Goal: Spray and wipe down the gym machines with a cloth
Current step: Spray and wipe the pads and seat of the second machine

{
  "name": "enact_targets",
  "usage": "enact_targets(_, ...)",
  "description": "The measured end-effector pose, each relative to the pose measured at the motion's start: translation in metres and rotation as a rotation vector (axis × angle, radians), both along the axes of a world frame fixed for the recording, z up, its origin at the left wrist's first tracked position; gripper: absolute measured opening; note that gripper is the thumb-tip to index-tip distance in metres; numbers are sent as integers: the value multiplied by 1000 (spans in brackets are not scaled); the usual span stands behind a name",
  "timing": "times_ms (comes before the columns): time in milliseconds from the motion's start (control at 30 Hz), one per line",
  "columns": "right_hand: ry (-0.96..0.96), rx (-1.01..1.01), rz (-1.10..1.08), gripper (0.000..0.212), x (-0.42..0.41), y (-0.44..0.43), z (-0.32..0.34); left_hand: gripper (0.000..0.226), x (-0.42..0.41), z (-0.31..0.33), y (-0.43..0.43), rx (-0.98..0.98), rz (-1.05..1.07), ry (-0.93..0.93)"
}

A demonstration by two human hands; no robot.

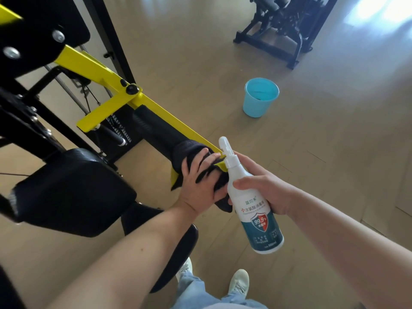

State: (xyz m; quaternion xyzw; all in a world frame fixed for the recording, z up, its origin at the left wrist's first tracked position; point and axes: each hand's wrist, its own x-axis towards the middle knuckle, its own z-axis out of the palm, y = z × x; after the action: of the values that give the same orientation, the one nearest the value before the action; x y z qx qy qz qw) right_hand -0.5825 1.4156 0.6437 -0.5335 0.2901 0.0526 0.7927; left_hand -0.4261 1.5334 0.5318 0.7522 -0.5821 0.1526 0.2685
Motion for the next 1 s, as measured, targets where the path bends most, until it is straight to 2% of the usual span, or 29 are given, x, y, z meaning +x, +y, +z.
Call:
enact_targets(100, 22, -16, 40, 86, 4, 3, 2, 59, 12, -4, 4, 76, -46, 22)
enact_targets(167, 34, -35, 58, 86, 9, 6, 4, 60, 18, -5, 7, 132, -48, 60)
enact_targets(300, 18, -62, 64, 84, 20, 12, 7, 49, 20, 2, 14, 140, -42, 112)
enact_targets(400, 13, -68, 57, 82, 24, 14, 7, 22, 24, 14, 23, -13, -35, 273)
enact_targets(500, 30, -74, 59, 82, 26, 17, 6, 13, 26, 35, 29, -100, 188, 486)
enact_targets(600, 62, -96, 82, 88, 29, 20, 2, 16, 38, 47, 26, -200, 414, 748)
enact_targets(700, 77, -128, 122, 92, 31, 25, 0, 26, 59, 51, 20, -270, 743, 1027)
enact_targets(767, 69, -137, 129, 93, 32, 27, 0, 25, 58, 54, 14, -268, 832, 1169)
enact_targets(867, 52, -137, 119, 92, 35, 30, 2, 23, 33, 60, 7, -232, 710, 1024)
enact_targets(1000, 49, -149, 143, 89, 39, 35, 5, 22, -2, 48, 20, -129, 605, 1117)
